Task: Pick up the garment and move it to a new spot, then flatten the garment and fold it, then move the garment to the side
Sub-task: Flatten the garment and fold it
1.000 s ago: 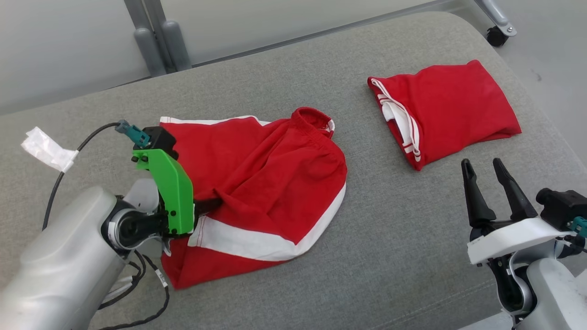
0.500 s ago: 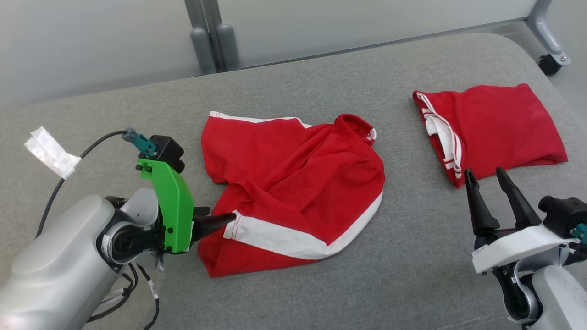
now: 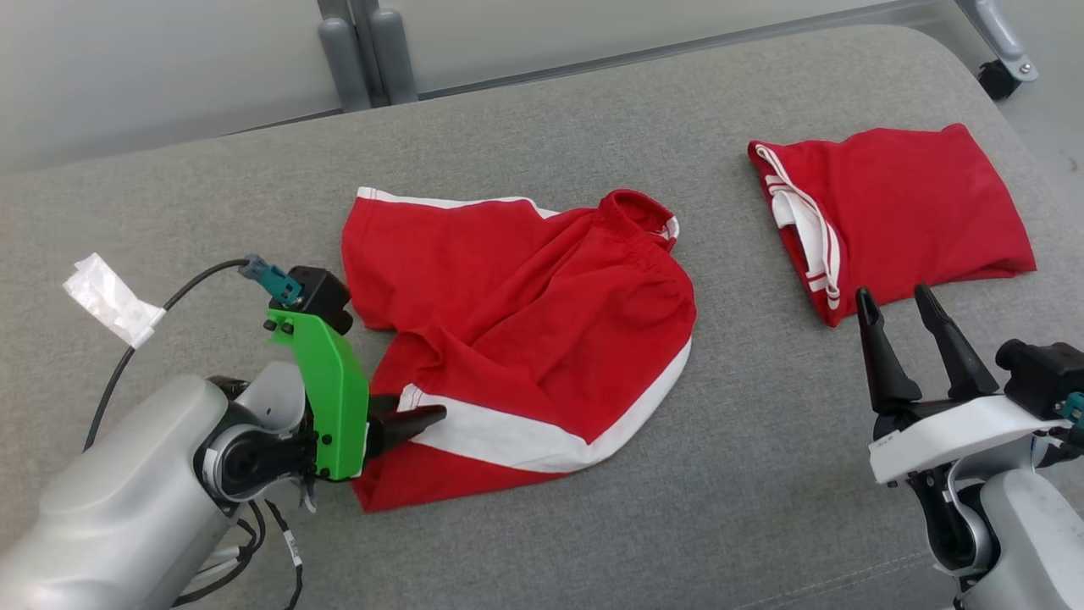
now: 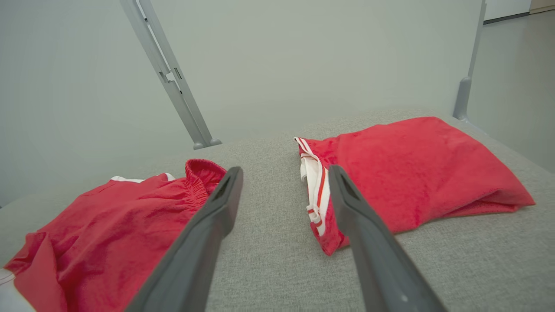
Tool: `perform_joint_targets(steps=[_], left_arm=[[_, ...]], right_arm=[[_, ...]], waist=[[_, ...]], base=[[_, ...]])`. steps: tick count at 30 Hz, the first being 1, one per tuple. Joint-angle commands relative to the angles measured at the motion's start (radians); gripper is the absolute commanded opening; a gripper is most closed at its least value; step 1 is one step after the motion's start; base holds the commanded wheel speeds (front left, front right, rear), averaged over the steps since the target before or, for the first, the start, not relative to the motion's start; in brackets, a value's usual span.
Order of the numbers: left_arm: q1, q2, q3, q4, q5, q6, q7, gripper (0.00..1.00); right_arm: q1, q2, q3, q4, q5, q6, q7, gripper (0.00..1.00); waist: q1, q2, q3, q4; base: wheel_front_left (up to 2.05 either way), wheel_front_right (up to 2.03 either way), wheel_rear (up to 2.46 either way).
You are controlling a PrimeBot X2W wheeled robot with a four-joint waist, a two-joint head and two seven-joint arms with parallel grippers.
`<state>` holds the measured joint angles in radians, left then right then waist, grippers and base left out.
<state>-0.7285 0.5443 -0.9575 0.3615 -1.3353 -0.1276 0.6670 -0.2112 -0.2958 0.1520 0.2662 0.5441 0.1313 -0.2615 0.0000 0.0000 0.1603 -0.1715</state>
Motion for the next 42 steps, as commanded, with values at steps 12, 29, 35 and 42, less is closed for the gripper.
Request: perform_joint_targets(steps=[12, 29, 35, 42], left_arm=[[-0.016, 0.004, -0.03, 0.016, -0.032, -0.005, 0.003, 0.0], [0.088, 0.126, -0.043, -0.149, -0.113, -0.005, 0.014, 0.0], [0.175, 0.2, -0.029, -0.201, -0.145, 0.011, -0.021, 0.0], [0.289, 0.231, -0.037, -0.193, -0.129, 0.031, -0.112, 0.0]], right_arm=[[-0.004, 0.0, -0.02, 0.007, -0.002, -0.001, -0.004, 1.0], [0.064, -0.006, -0.034, 0.013, -0.018, -0.001, -0.003, 1.0], [0.081, -0.005, -0.04, 0.008, -0.022, -0.001, 0.002, 1.0], [0.091, -0.004, -0.043, 0.002, -0.024, -0.001, 0.011, 1.0]], waist=[[0.0, 0.0, 0.004, -0.011], [0.0, 0.0, -0.11, 0.12], [0.0, 0.0, -0.127, 0.151], [0.0, 0.0, -0.143, 0.157]], base=[[0.0, 0.0, 0.0], [0.0, 0.0, 0.0], [0.0, 0.0, 0.0], [0.0, 0.0, 0.0]])
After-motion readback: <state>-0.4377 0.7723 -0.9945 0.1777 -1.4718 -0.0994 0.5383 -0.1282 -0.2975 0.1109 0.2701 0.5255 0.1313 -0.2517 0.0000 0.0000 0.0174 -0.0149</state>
